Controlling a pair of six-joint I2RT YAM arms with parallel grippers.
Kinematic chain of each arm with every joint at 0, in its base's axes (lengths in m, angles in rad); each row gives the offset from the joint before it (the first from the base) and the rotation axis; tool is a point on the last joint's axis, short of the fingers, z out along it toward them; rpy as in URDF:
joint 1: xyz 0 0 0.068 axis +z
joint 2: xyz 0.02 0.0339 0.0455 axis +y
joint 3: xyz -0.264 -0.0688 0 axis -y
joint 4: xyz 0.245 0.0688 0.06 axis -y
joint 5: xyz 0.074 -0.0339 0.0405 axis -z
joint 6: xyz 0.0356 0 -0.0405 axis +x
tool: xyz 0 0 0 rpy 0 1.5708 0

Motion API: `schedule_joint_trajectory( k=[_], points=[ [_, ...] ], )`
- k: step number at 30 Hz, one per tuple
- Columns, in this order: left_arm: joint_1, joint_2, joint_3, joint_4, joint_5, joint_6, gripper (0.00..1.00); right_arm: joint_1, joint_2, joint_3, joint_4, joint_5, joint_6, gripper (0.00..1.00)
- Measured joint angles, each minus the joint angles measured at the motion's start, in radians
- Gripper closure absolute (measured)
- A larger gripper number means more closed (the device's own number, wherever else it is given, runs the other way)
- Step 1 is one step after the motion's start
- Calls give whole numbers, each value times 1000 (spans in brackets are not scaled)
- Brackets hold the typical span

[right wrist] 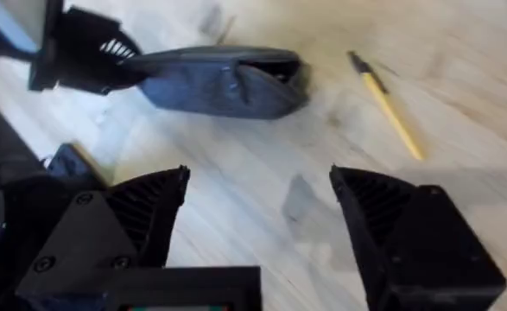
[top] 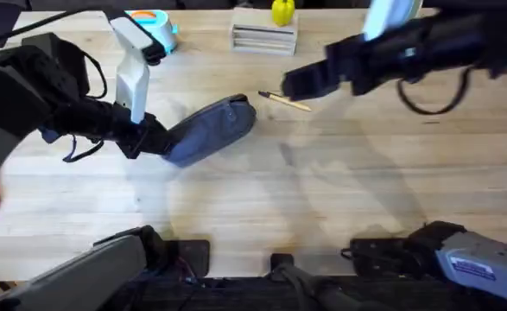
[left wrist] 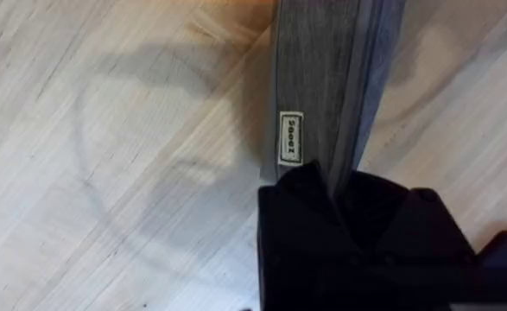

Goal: Unzip the bag, pick up the pens from the table one at a time and place them inside, then zip the bag closed.

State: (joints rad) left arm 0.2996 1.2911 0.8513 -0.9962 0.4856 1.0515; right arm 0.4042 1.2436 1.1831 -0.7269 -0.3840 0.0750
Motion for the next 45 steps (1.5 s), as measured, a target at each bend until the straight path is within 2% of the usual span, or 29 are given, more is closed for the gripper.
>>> schedule_joint_trajectory(
  k=[3,4,9,26,36,41,45],
  points=[
    [0,0,0,0,0,0,959,90,57,0,43,-7,0,4],
    [0,0,0,0,0,0,959,152,105,0,68,-7,7,4],
    [0,0,0,0,0,0,959,217,160,0,102,-10,50,4],
    [0,0,0,0,0,0,959,242,334,0,200,-14,289,4],
    [0,0,0,0,0,0,959,300,442,0,387,-15,318,4],
    [0,0,0,0,0,0,959,300,474,0,407,13,322,9],
    [0,0,0,0,0,0,959,300,475,0,435,29,322,55]
  ],
)
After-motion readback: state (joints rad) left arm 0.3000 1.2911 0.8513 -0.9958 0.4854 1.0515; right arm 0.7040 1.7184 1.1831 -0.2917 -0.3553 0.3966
